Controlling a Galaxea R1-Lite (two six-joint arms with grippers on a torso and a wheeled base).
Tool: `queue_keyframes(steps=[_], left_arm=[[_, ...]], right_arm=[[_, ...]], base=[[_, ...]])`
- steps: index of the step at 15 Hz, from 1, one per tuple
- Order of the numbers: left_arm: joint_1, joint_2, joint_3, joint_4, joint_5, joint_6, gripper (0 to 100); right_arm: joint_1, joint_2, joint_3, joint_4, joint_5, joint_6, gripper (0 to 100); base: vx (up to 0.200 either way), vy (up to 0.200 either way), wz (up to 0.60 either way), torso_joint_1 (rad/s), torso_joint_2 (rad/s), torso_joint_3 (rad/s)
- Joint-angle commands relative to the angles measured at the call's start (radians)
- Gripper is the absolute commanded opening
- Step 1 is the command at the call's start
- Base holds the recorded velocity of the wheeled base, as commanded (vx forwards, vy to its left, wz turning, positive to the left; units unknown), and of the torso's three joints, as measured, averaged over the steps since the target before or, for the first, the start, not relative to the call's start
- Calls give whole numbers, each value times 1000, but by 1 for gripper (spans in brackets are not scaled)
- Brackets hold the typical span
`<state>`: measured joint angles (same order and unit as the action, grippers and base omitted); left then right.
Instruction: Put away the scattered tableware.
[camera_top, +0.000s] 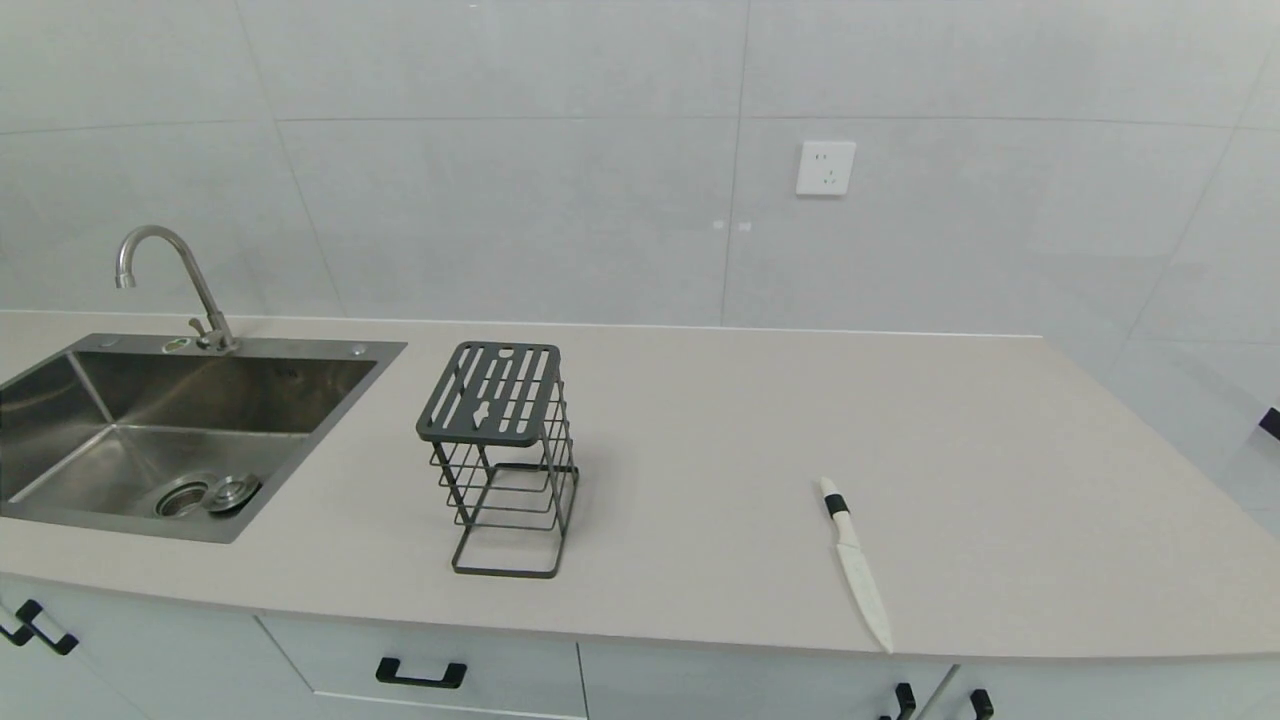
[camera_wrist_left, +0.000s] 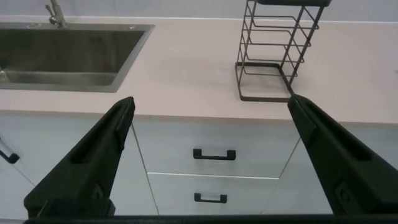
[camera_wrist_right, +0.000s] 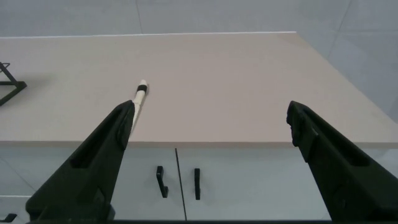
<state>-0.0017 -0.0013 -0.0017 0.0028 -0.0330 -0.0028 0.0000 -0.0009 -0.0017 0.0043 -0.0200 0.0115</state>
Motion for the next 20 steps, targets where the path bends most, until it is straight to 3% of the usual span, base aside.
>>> queue_keyframes(steps=[1, 16, 20], left_arm=[[0, 1, 0, -1, -1, 0, 100], [0, 1, 0, -1, -1, 3, 100], [0, 1, 0, -1, -5, 14, 100]], right_arm=[[0, 1, 0, 0, 0, -1, 100], [0, 1, 0, 0, 0, -2, 100], [0, 1, 0, 0, 0, -2, 100]], base=[[0, 0, 0, 198, -393, -183], [0, 0, 0, 9, -17, -8], [0, 0, 0, 194, -5, 182]])
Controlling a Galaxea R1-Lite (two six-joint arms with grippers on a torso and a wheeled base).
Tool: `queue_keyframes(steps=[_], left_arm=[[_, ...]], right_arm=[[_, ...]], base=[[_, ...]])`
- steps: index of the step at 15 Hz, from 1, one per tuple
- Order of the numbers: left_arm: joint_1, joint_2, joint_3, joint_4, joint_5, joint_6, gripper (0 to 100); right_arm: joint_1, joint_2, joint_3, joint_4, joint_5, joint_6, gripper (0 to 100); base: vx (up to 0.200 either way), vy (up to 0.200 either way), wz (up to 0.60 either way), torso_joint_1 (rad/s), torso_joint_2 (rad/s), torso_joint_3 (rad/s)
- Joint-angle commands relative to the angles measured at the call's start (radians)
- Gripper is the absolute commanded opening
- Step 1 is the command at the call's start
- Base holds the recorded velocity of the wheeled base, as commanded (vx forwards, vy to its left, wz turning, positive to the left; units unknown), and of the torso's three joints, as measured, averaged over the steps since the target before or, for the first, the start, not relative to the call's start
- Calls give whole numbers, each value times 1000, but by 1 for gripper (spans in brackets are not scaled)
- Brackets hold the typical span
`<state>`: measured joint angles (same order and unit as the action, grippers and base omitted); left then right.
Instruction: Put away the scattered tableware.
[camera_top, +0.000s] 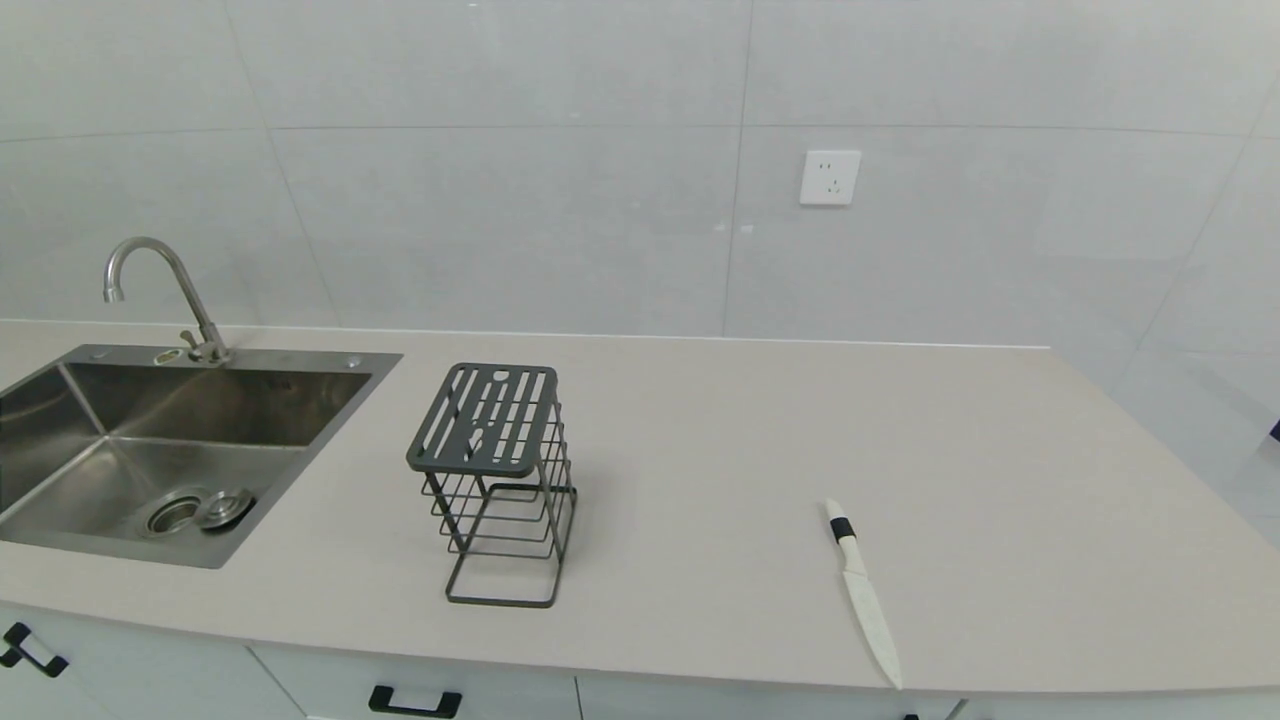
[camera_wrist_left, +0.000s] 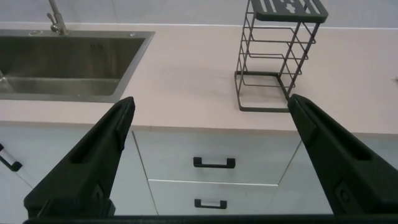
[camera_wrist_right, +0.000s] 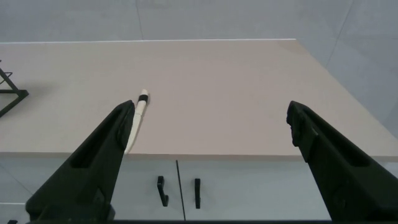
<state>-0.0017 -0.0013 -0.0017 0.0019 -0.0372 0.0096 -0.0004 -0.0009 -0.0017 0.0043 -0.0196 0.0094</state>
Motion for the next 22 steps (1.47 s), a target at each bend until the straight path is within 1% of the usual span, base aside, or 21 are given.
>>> queue_keyframes(steps=[1, 6, 8, 12, 14, 15, 17, 18, 19, 20, 21, 22], left_arm=[[0, 1, 0, 0, -1, -3, 100], [0, 1, 0, 0, -1, -3, 100], [0, 1, 0, 0, -1, -7, 100], [0, 1, 0, 0, -3, -5, 100], [0, 1, 2, 0, -3, 1, 100], [0, 1, 2, 0, -3, 1, 100], [0, 1, 2, 0, -3, 1, 100], [0, 1, 2, 0, -3, 1, 100], [0, 1, 2, 0, -3, 1, 100], [0, 1, 2, 0, -3, 1, 100], [0, 1, 2, 0, -3, 1, 100], [0, 1, 2, 0, -3, 1, 100]], right_arm=[[0, 1, 0, 0, 0, 0, 100], [0, 1, 0, 0, 0, 0, 100], [0, 1, 0, 0, 0, 1, 100], [0, 1, 0, 0, 0, 3, 100], [0, 1, 0, 2, 1, 8, 100], [0, 1, 2, -10, 15, 11, 100], [0, 1, 2, -190, 15, 12, 100], [-1, 1, 2, -323, 13, 9, 100], [-1, 1, 0, -339, 13, 9, 100], [-1, 1, -41, -372, 30, 4, 100], [3, 19, -77, -319, 110, 3, 100], [5, 45, -121, -237, 207, 3, 100]], base=[[0, 0, 0, 281, -22, 256], [0, 0, 0, 312, -59, 241], [0, 0, 0, 222, -56, 158], [0, 0, 0, 25, -7, 15], [0, 0, 0, 0, 0, 0], [0, 0, 0, 0, 0, 0], [0, 0, 0, 0, 0, 0], [0, 0, 0, 0, 0, 0], [0, 0, 0, 0, 0, 0], [0, 0, 0, 0, 0, 0], [0, 0, 0, 0, 0, 0], [0, 0, 0, 0, 0, 0]])
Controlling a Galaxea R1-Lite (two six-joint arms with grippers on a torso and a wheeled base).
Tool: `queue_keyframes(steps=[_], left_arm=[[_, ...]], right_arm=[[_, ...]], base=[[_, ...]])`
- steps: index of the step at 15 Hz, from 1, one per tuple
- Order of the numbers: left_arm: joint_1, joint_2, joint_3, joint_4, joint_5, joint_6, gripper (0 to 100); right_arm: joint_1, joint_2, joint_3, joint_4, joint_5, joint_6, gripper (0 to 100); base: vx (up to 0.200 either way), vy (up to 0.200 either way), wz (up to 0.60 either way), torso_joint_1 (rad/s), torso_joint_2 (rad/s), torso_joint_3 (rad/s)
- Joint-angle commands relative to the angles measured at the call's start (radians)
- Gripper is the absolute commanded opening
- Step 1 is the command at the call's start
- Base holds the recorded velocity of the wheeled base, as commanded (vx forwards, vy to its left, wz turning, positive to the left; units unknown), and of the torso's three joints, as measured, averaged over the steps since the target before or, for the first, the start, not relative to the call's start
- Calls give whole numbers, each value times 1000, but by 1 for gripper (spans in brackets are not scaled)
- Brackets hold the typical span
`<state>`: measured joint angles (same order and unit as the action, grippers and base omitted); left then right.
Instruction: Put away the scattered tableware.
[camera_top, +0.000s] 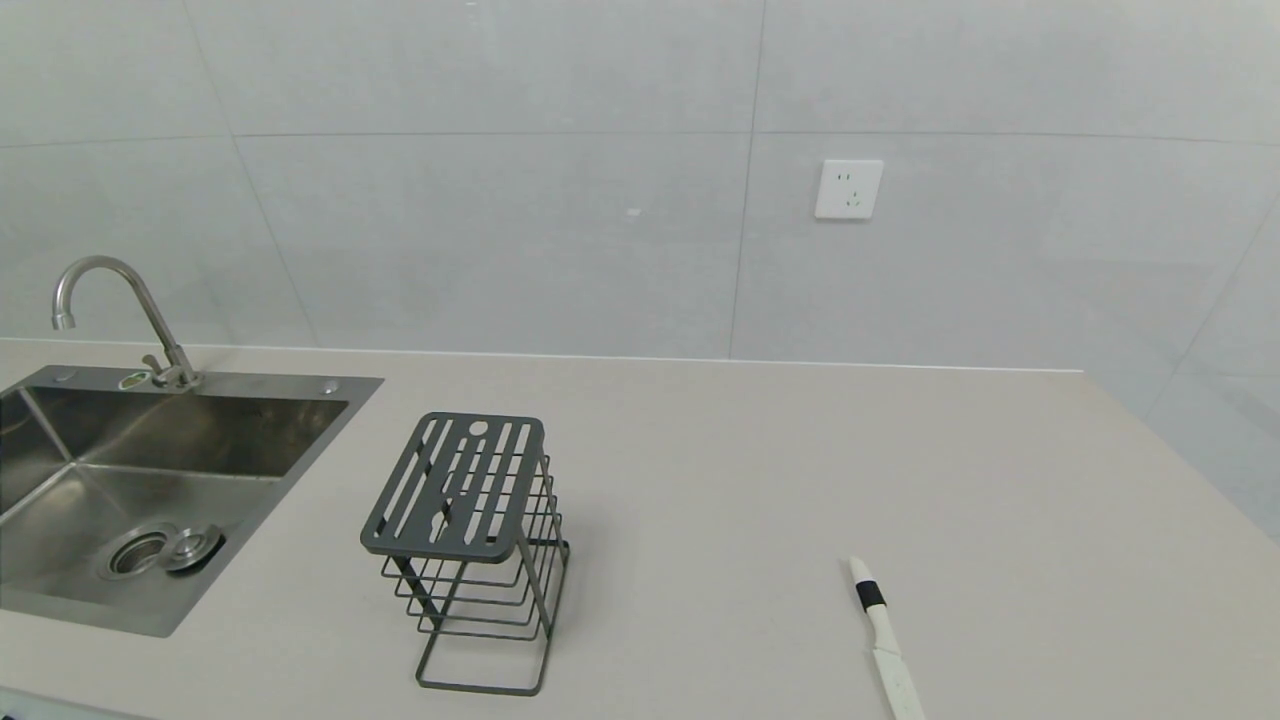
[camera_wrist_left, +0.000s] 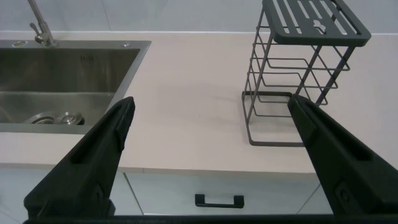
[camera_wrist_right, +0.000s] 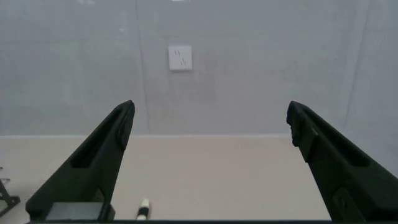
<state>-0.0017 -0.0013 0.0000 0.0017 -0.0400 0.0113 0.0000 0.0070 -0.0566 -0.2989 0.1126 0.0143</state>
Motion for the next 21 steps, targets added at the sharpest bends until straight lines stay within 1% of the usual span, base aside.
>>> queue_keyframes(steps=[1, 3, 4, 5, 7, 8, 9, 10, 11, 12, 14, 15, 18, 19, 21], left_arm=[[0, 1, 0, 0, 0, 1, 100], [0, 1, 0, 0, 0, 1, 100], [0, 1, 0, 0, 0, 1, 100], [0, 1, 0, 0, 0, 1, 100], [0, 1, 0, 0, 0, 1, 100], [0, 1, 0, 0, 0, 1, 100], [0, 1, 0, 0, 0, 1, 100], [0, 1, 0, 0, 0, 1, 100], [0, 1, 0, 0, 0, 3, 100], [0, 1, 0, 0, 0, 3, 100], [0, 1, 0, 0, 0, 3, 100], [0, 1, 0, 0, 0, 3, 100], [0, 1, 0, 0, 0, 3, 100], [0, 1, 0, 0, 0, 3, 100], [0, 1, 0, 0, 2, 3, 100]], right_arm=[[-2, 73, -127, 159, 164, -2, 100], [2, 195, -213, 331, 277, -2, 100], [5, 266, -239, 366, 318, -2, 100], [5, 363, -259, 369, 371, 0, 100], [11, 568, -285, 369, 392, 4, 100], [31, 633, -285, 371, 392, -4, 100], [110, 719, -284, 374, 375, -16, 100], [170, 774, -285, 373, 334, -17, 100], [295, 877, -295, 362, 193, -11, 100], [374, 935, -307, 357, 124, -2, 100], [485, 1001, -310, 356, 75, -5, 100], [512, 1027, -308, 357, 61, -5, 100], [522, 1104, -305, 362, 18, 10, 100], [529, 1159, -310, 354, -17, 58, 100], [568, 1229, -318, 342, -28, 184, 100]], base=[[0, 0, 0, 0, 0, 0], [0, 0, 0, 0, 0, 0], [0, 0, 0, 0, 0, 0], [0, 0, 0, 0, 0, 0], [0, 0, 0, 0, 0, 0], [0, 0, 0, 0, 0, 0], [0, 0, 0, 0, 0, 0], [0, 0, 0, 0, 0, 0], [0, 0, 0, 0, 0, 0], [0, 0, 0, 0, 0, 0], [0, 0, 0, 0, 0, 0], [0, 0, 0, 0, 0, 0], [0, 0, 0, 0, 0, 0], [0, 0, 0, 0, 0, 0], [0, 0, 0, 0, 0, 0]])
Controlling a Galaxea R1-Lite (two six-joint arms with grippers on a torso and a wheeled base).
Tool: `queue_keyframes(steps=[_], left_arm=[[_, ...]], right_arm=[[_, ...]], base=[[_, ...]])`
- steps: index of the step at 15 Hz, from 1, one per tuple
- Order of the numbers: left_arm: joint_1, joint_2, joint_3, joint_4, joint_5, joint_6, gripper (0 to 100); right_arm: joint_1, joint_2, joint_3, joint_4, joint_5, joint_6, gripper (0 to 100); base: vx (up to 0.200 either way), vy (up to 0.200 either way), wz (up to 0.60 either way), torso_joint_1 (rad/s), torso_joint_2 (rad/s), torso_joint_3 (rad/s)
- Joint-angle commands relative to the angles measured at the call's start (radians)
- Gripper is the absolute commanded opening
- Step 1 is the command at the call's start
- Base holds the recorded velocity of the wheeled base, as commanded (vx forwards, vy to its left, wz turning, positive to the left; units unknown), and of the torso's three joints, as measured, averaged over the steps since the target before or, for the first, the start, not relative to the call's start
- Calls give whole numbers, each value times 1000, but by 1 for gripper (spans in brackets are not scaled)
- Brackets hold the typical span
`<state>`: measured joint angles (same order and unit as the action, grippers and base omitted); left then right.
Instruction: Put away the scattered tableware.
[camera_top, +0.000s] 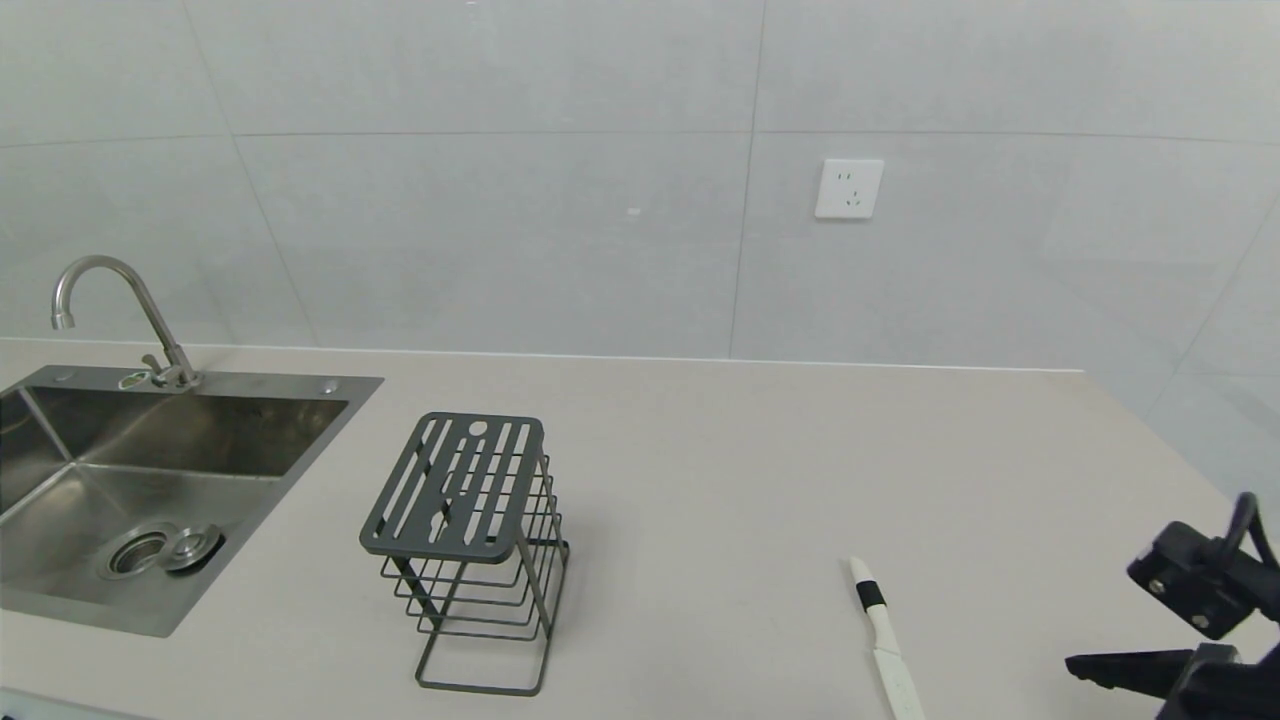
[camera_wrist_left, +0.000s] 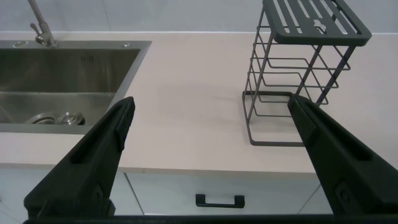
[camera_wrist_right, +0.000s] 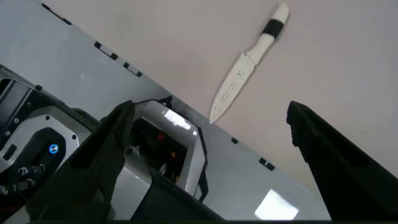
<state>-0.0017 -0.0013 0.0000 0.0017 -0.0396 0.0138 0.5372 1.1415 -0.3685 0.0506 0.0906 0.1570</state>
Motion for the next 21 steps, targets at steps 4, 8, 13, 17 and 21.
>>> queue_keyframes(steps=[4, 8, 13, 17, 21], left_arm=[[0, 1, 0, 0, 1, 0, 100], [0, 1, 0, 0, 0, 0, 100], [0, 1, 0, 0, 1, 0, 100], [0, 1, 0, 0, 1, 0, 100], [0, 1, 0, 0, 1, 0, 100]], right_arm=[[121, 196, -29, -34, -72, 173, 100], [116, 343, -30, -106, -134, 185, 100], [106, 563, -75, -275, -223, 194, 100], [59, 630, -81, -276, -249, 182, 100], [17, 756, -73, -434, -295, 136, 100]], base=[[0, 0, 0, 0, 0, 0], [0, 0, 0, 0, 0, 0], [0, 0, 0, 0, 0, 0], [0, 0, 0, 0, 0, 0], [0, 0, 0, 0, 0, 0]])
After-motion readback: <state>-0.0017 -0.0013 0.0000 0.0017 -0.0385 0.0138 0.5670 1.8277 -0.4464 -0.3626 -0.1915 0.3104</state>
